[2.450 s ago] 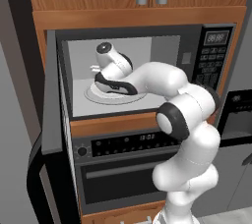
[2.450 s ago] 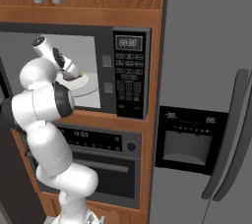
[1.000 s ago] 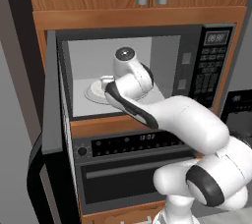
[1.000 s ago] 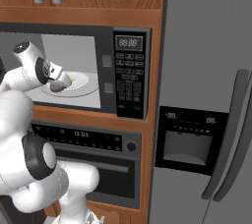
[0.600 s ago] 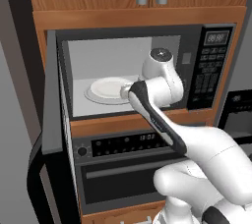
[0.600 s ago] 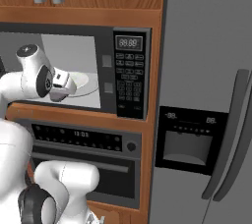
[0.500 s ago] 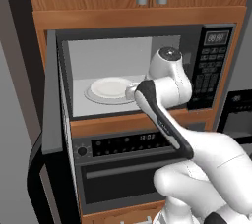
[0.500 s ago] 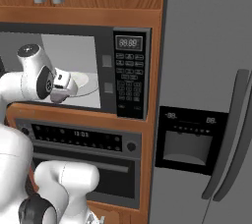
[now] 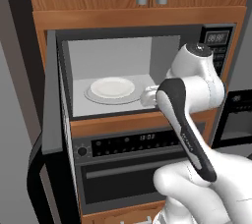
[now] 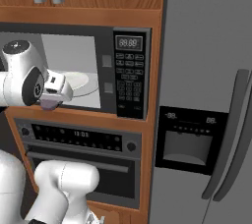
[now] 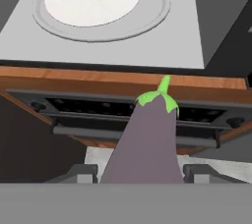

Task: Pick the eggplant from the microwave and place it on plate located on the counter.

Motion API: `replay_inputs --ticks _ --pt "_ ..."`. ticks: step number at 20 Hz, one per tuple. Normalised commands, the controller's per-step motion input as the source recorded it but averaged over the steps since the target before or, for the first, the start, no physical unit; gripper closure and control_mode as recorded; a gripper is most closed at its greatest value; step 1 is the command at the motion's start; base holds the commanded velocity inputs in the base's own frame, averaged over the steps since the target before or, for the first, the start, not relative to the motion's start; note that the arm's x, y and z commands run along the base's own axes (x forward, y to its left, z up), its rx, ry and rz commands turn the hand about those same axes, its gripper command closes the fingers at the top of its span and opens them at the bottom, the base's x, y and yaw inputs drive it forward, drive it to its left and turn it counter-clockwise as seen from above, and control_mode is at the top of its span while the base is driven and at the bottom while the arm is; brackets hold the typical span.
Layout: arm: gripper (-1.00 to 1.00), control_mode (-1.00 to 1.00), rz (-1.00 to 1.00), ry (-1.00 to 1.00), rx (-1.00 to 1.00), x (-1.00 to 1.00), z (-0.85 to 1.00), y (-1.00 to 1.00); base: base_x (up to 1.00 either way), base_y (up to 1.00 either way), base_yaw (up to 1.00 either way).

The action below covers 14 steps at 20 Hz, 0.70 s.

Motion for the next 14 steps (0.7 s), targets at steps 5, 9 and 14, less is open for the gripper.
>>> replay_inputs --ticks 5,9,14 --pt "1.0 -1.0 0.0 0.0 0.0 -0.21 0.24 -0.05 0.0 0.0 0.0" --pt "1.0 -1.0 0.0 0.0 0.0 -0.16 0.04 -0.35 0.0 0.0 0.0" --pt "1.0 -1.0 0.0 0.0 0.0 -0.42 0.0 -0.38 0.0 0.0 0.0"
